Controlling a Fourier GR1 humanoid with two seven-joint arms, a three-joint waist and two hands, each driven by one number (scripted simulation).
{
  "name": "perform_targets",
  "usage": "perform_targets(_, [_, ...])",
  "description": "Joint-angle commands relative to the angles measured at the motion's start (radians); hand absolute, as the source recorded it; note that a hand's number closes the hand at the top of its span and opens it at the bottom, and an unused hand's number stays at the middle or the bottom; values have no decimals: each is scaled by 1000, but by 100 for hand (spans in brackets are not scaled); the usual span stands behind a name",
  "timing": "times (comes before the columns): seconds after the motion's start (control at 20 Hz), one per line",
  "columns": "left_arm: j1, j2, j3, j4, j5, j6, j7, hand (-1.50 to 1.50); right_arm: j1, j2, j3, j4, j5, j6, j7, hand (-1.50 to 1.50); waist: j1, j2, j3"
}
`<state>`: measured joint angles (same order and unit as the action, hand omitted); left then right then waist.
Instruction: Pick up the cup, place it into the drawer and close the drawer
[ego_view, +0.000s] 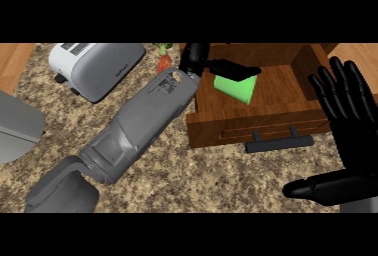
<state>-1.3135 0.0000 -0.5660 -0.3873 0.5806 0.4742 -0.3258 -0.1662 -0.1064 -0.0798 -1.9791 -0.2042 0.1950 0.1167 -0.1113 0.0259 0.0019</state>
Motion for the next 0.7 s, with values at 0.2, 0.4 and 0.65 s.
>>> perform_targets(0.2, [2,0,15,-23,110,-38,-72,-150,16,4,-4,-9,-41,21,-7,-150,3,2,-1])
perform_targets(0.4, [20,0,47,-95,173,-53,-150,-150,26,5,-8,-65,-108,21,56,-150,33,-11,-2])
perform_targets(0.65, [-18,3,129,-132,208,-111,-128,-150,55,-14,-43,-99,-142,25,73,-150,84,-23,-2])
